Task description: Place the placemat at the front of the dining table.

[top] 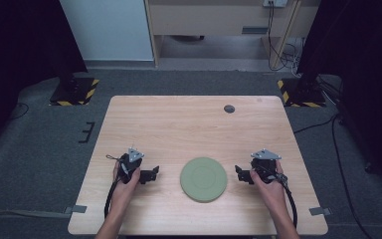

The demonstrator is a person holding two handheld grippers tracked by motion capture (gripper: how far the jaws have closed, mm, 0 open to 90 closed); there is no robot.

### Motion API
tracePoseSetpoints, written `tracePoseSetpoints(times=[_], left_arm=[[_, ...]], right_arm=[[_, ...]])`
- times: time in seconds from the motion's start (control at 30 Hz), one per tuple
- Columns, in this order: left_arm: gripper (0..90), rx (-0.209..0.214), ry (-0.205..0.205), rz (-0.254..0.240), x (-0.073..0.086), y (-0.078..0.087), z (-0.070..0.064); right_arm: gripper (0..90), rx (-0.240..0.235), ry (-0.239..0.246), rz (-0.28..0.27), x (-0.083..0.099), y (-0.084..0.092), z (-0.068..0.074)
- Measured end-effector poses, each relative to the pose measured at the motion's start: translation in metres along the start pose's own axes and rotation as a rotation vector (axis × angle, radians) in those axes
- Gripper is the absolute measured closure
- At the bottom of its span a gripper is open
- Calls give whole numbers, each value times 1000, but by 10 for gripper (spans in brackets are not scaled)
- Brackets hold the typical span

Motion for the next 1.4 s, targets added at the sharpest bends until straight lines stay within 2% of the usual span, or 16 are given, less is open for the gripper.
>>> tracePoseSetpoints(times=[0.07,0.17,0.3,0.4,0.53,0.57,0.73,0.9,0.97,1.13,1.2,1.4], left_arm=[[33,-27,-3,-9,-1,-1,-1],[33,-11,-29,-7,-2,-3,-7],[33,11,-31,-29,-3,2,-10],[36,19,-69,-45,-3,4,-17],[39,49,-69,-62,-2,5,-25],[39,66,-80,-42,-1,4,-30],[58,81,-80,-33,-6,1,-41],[46,142,-136,1,-3,-5,-57],[45,172,-146,19,-2,-6,-62],[43,194,-156,31,1,-10,-72],[42,199,-165,33,1,-11,-75],[30,205,-149,22,-1,-10,-76]], right_arm=[[44,1,7,4,0,1,1],[48,-14,54,26,2,4,4],[56,-33,40,5,4,9,7],[59,-40,49,-2,4,11,10],[58,-46,50,11,5,14,12],[58,-55,45,1,6,16,15],[53,-70,42,5,7,17,16],[54,-73,37,21,9,16,16],[53,-88,51,35,10,15,17],[53,-119,72,52,11,14,25],[52,-133,95,51,11,13,29],[52,-140,116,50,12,11,36]])
Point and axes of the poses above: each handheld gripper's, and its own axes: y roughly backward along the jaws, x roughly out of its underside, z roughly to its left, the point moved 1 cm from there along -y, roughly forward along the jaws, and after that the axes turned 10 degrees about -z, right-handed, at the moved point
